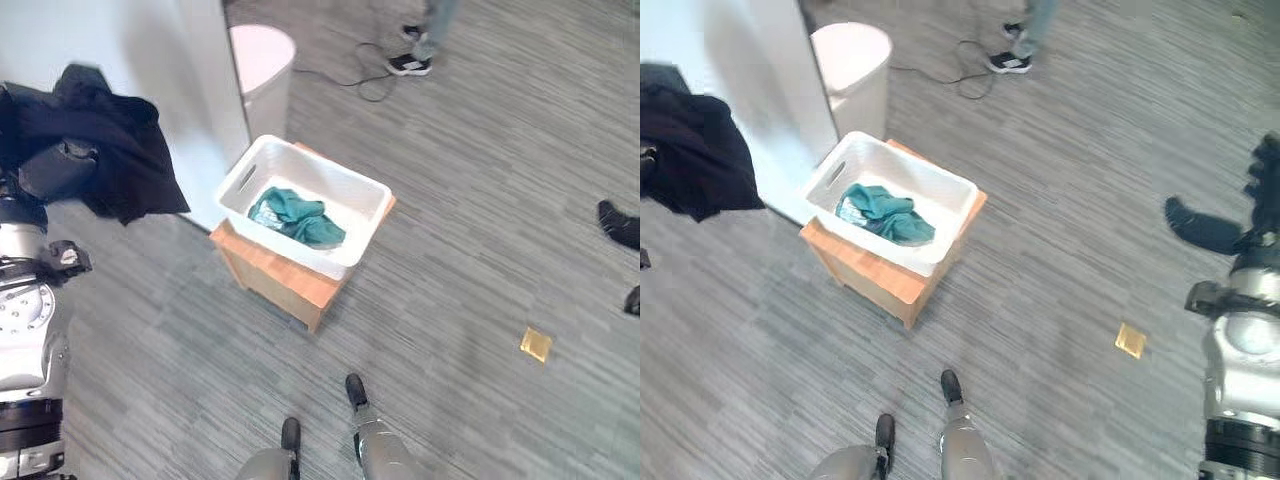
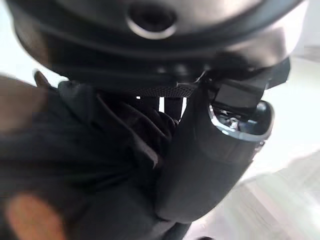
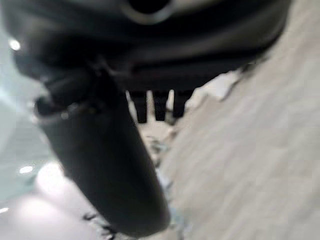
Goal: Pick up bed clothes into laundry basket.
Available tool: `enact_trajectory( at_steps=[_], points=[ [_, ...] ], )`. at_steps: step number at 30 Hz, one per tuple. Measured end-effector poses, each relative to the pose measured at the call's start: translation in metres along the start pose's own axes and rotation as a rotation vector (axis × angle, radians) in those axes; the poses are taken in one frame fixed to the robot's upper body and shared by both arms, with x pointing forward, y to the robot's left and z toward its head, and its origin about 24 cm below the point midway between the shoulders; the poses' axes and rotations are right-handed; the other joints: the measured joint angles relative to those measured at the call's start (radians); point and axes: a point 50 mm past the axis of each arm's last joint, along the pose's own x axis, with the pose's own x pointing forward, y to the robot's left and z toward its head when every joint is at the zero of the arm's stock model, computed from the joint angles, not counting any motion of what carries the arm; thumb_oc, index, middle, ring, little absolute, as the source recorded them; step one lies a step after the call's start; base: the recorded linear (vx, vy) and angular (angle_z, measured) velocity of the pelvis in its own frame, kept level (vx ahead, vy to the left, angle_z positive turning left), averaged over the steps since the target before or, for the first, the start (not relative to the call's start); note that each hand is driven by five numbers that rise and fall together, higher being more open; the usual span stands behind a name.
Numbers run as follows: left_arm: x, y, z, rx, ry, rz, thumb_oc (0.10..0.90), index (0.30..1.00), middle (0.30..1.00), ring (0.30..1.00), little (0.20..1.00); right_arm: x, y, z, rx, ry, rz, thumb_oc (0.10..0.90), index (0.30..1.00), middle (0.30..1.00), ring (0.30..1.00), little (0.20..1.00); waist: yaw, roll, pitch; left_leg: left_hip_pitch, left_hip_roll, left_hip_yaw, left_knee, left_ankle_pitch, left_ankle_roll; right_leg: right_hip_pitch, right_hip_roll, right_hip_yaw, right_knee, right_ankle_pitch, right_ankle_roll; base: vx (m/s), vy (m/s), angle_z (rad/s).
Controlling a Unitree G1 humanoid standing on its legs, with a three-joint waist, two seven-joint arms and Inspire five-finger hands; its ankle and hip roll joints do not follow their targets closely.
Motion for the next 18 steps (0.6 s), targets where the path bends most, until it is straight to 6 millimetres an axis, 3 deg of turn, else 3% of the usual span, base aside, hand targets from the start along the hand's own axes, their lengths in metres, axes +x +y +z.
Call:
enact_trajectory(
  at_steps=[1, 3, 4, 6, 8, 10, 12, 15, 18],
  points=[
    [0.002, 0.002, 0.003, 0.02, -0.011, 0.01, 0.4, 0.3, 0.3, 0.3, 0.3, 0.0, 0.007, 0.001, -0.001, -0.002, 0.027, 0.8, 0.9, 0.9, 0.9, 0.9, 0.025, -0.004, -0.003, 0.012, 0.004, 0.022, -0.003, 0.002, -0.003, 0.077, -0.046, -0.044, -0.014, -0.01, 0.002, -0.09, -0.011, -0.71],
    [0.007, 0.007, 0.007, 0.055, -0.024, 0.009, 0.4, 0.3, 0.3, 0.3, 0.3, 0.004, 0.015, 0.006, 0.006, -0.022, 0.05, 0.8, 0.9, 0.9, 0.9, 0.9, 0.045, -0.008, -0.006, 0.011, 0.006, 0.036, -0.005, 0.008, -0.012, 0.171, -0.088, -0.073, -0.094, -0.001, -0.008, -0.17, -0.063, -0.49],
    [0.014, 0.013, 0.015, 0.108, -0.049, -0.003, 0.4, 0.3, 0.3, 0.3, 0.3, 0.009, 0.026, 0.014, 0.022, -0.049, 0.074, 0.8, 0.9, 0.9, 0.9, 0.9, 0.076, -0.018, -0.004, 0.012, 0.016, 0.07, -0.02, 0.023, -0.035, 0.22, -0.1, -0.094, -0.19, 0.038, 0.004, -0.18, -0.102, -0.6],
    [0.022, 0.023, 0.021, 0.178, -0.058, -0.005, 0.4, 0.3, 0.3, 0.3, 0.3, 0.015, 0.048, 0.028, 0.045, -0.092, 0.137, 0.8, 0.9, 0.9, 0.9, 0.9, 0.122, -0.032, -0.01, 0.017, 0.032, 0.122, -0.038, 0.036, -0.055, 0.225, -0.084, -0.167, -0.266, 0.044, -0.001, -0.1, -0.146, -0.87],
    [0.023, 0.025, 0.023, 0.163, -0.064, -0.004, 0.4, 0.3, 0.3, 0.3, 0.3, 0.017, 0.058, 0.033, 0.051, -0.11, 0.172, 0.8, 0.9, 0.9, 0.9, 0.9, 0.138, -0.029, -0.013, 0.023, 0.046, 0.139, -0.057, 0.051, -0.078, 0.233, -0.067, -0.173, -0.305, 0.045, -0.005, -0.02, -0.143, -0.46],
    [0.023, 0.024, 0.026, 0.152, -0.084, -0.018, 0.4, 0.3, 0.3, 0.3, 0.3, 0.016, 0.06, 0.03, 0.046, -0.101, 0.19, 0.8, 0.9, 0.9, 0.9, 0.9, 0.125, -0.024, -0.016, 0.023, 0.062, 0.127, -0.081, 0.078, -0.101, 0.233, -0.039, -0.166, -0.317, 0.04, -0.015, 0.01, -0.215, 0.09],
    [0.034, 0.03, 0.027, 0.225, -0.049, -0.085, 0.4, 0.3, 0.3, 0.3, 0.3, 0.011, 0.061, 0.017, 0.027, -0.053, 0.213, 0.8, 0.9, 0.9, 0.9, 0.9, 0.099, -0.029, -0.019, 0.024, 0.092, 0.113, -0.103, 0.104, -0.129, 0.228, -0.006, -0.137, -0.317, 0.02, -0.049, 0.0, -0.218, 0.1],
    [0.042, 0.04, 0.011, 0.303, 0.056, -0.116, 0.4, 0.3, 0.3, 0.3, 0.3, 0.003, 0.066, 0.006, 0.052, -0.015, 0.227, 0.8, 0.9, 0.9, 0.9, 0.9, 0.063, -0.015, -0.025, 0.018, 0.128, 0.106, -0.101, 0.123, -0.158, 0.228, 0.037, -0.123, -0.317, 0.019, -0.083, -0.02, -0.182, -0.03],
    [0.046, 0.032, -0.003, 0.285, 0.134, -0.156, 0.4, 0.3, 0.3, 0.3, 0.3, -0.009, 0.075, -0.009, 0.122, 0.044, 0.228, 0.8, 0.9, 0.9, 0.9, 0.9, 0.037, -0.008, -0.025, 0.014, 0.152, 0.085, -0.101, 0.138, -0.181, 0.222, 0.06, -0.127, -0.318, 0.018, -0.106, 0.04, -0.055, 0.02]
  ],
)
